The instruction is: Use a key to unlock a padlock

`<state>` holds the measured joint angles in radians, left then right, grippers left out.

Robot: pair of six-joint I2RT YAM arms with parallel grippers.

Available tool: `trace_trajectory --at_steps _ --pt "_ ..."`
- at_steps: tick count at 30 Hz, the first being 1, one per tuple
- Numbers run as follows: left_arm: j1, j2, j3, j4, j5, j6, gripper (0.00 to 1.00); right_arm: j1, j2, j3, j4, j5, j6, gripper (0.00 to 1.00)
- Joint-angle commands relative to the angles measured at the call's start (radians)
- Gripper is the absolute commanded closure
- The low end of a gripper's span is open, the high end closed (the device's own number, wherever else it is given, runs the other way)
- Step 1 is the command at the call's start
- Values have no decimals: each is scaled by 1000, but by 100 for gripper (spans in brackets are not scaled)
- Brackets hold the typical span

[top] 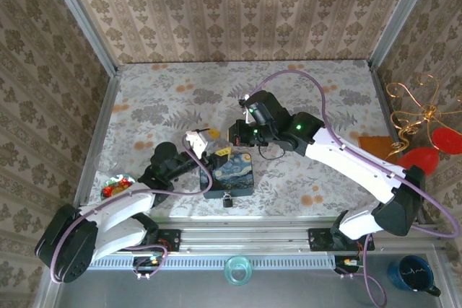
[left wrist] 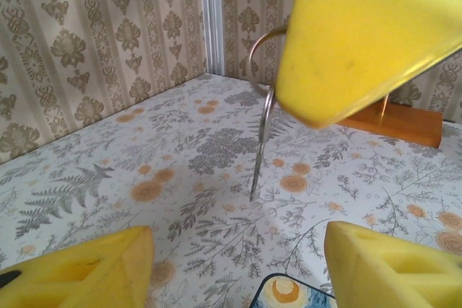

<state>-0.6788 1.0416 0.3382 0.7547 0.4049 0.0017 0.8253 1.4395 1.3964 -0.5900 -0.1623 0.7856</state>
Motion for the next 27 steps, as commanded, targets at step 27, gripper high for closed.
trace_trajectory --at_steps 27 --pt "54 9 25 136 114 -55 76 29 32 38 78 -46 20 100"
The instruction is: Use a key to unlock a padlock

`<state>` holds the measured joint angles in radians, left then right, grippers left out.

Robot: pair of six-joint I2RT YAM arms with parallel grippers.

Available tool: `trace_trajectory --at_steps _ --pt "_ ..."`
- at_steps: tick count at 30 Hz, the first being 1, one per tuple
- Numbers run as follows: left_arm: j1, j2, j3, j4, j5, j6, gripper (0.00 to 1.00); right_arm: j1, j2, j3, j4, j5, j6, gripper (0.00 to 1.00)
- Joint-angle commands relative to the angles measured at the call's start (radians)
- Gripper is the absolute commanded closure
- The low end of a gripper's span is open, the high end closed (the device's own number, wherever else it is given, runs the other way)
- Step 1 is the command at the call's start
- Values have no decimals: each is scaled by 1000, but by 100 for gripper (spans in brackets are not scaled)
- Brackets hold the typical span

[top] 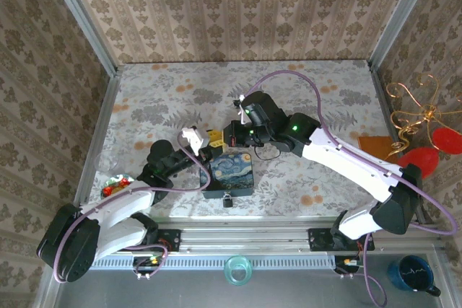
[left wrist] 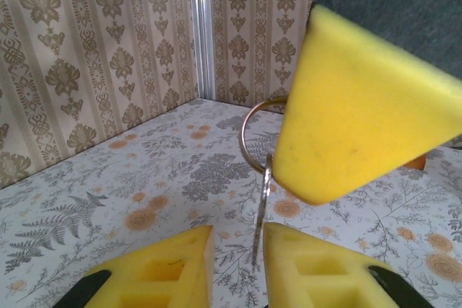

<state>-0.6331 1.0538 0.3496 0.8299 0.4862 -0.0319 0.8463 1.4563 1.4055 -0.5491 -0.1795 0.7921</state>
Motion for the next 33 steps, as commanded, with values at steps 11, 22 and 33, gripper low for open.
trace_trajectory --at_steps 11,22,33 --pt "24 0 15 67 35 -33 89 11 8 13 55 16 27 100" --pt "25 3 27 52 57 -26 91 11 2 9 75 35 36 100" --pt "27 -2 44 11 30 16 100 10 -4 -6 73 67 47 93"
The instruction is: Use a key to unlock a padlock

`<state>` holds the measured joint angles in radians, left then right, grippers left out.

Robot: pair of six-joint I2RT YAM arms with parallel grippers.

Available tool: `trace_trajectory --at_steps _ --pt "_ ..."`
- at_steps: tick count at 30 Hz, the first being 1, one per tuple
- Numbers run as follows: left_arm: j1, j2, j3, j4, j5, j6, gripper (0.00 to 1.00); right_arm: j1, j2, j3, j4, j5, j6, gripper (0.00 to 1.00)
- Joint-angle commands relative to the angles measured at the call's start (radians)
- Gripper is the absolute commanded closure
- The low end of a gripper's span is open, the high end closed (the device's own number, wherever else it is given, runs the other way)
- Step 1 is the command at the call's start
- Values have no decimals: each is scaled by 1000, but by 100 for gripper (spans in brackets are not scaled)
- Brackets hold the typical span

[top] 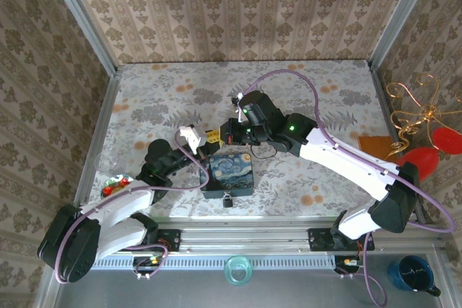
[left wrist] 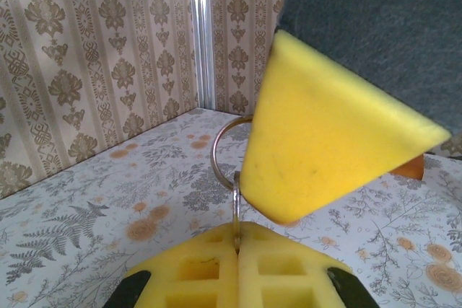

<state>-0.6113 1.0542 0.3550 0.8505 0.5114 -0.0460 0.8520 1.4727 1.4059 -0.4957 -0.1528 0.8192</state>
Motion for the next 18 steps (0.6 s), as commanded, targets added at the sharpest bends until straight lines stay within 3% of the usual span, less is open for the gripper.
trace_trajectory --at_steps 1,7,13,18 --pt "6 2 42 -18 -9 49 100 2 -21 -7 23 41 21 90" --pt "6 17 75 -94 -20 181 100 -15 -45 -20 54 62 69 68" --pt "-5 53 77 -57 22 242 100 -22 -74 -20 15 122 101 67" --pt "-7 81 141 -162 1 330 100 -24 -75 -42 -20 163 116 66"
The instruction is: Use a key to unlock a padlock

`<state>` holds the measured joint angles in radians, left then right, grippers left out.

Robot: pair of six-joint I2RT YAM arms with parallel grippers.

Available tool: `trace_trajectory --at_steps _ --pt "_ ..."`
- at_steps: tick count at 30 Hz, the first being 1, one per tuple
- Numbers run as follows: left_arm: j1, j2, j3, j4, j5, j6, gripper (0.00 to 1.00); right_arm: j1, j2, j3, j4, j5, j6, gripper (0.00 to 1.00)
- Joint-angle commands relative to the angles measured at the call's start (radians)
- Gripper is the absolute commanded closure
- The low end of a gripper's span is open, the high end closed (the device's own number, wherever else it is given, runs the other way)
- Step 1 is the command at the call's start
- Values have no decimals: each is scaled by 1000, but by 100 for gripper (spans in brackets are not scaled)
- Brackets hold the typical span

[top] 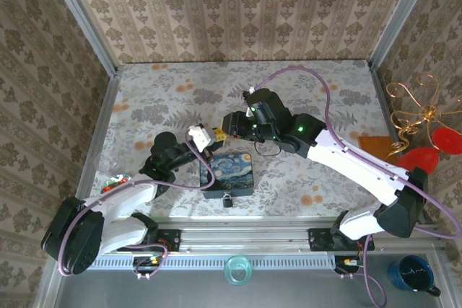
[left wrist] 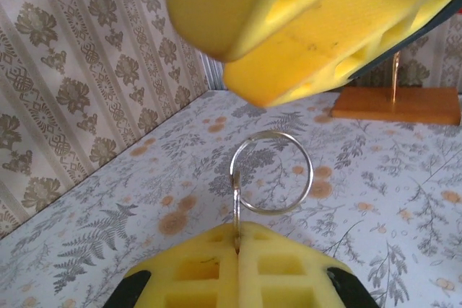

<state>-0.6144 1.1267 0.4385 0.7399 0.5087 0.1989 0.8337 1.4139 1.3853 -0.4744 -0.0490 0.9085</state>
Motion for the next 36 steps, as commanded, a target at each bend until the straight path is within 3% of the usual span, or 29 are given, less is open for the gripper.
trace_trajectory --at_steps 1,7,16,24,36 --pt "-4 15 75 -81 -7 106 100 -6 -46 -24 -53 75 27 66" --pt "-38 46 148 -221 -86 272 100 -30 -103 -84 -46 73 61 64" --pt "-72 65 219 -326 -91 440 100 -51 -155 -179 17 73 194 64" --pt "-134 98 254 -392 -88 497 100 -57 -158 -265 138 41 263 66" --pt "-163 108 246 -358 -99 476 100 -87 -170 -305 151 -16 289 68"
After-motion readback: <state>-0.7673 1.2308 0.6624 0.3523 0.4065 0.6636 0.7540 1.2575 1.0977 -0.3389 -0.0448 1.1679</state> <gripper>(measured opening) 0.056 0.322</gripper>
